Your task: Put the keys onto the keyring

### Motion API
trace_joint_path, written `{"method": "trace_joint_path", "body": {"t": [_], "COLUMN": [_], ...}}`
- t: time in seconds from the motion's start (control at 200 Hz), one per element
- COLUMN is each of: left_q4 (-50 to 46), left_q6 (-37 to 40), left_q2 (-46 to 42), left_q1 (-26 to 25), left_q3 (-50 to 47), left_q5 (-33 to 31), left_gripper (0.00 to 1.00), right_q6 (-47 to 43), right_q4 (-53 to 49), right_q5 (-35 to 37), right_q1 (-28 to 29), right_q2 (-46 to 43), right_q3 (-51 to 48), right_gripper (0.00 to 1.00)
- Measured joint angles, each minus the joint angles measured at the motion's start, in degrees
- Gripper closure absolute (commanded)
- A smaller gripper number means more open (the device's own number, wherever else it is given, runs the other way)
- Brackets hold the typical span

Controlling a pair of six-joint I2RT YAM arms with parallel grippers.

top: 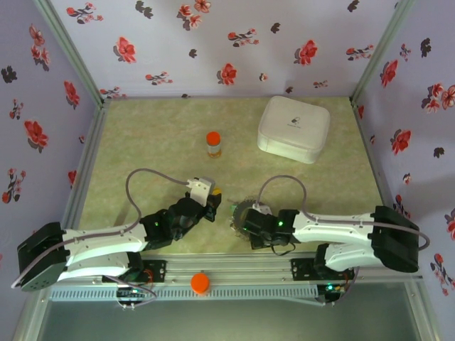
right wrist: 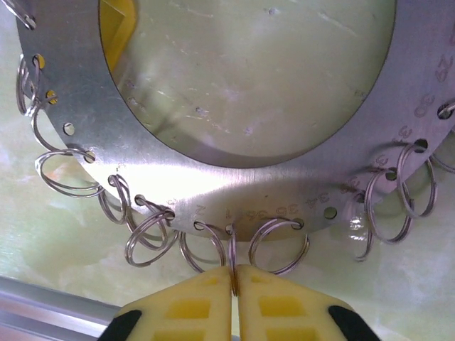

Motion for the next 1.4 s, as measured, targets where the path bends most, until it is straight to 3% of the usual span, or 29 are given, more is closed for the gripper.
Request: {"method": "trace_joint_path", "body": {"t": [0.225,0.755,1.095,1.4], "left_q4": [0.0,0.0,-0.4,-0.9], "left_q6": [0.0,0.0,0.0,0.2], "left_q2": [-0.4,-1.4,-2.3,-2.9], "left_q1": [0.0,0.0,0.0,0.0], "left_q3": [-0.3,-0.3,-0.3,-0.4], "left_q5": [0.0,0.0,0.0,0.0], "left_gripper": [0.85,0.86,0.86,0.88], "right_q6": [-0.8,-1.3,-1.8,-2.3], "right_q4": [0.0,0.7,2.4,3.0], "right_q5": [0.0,0.2,0.2,0.3], "right_q1": [-0.4,-1.2,-1.5,-1.6], "right_q2": [1.1,1.7,2.4,3.3], "right_q3": [0.5,0.6,0.6,1.4], "right_gripper": [0.83,0.89,0.85,1.00]}}
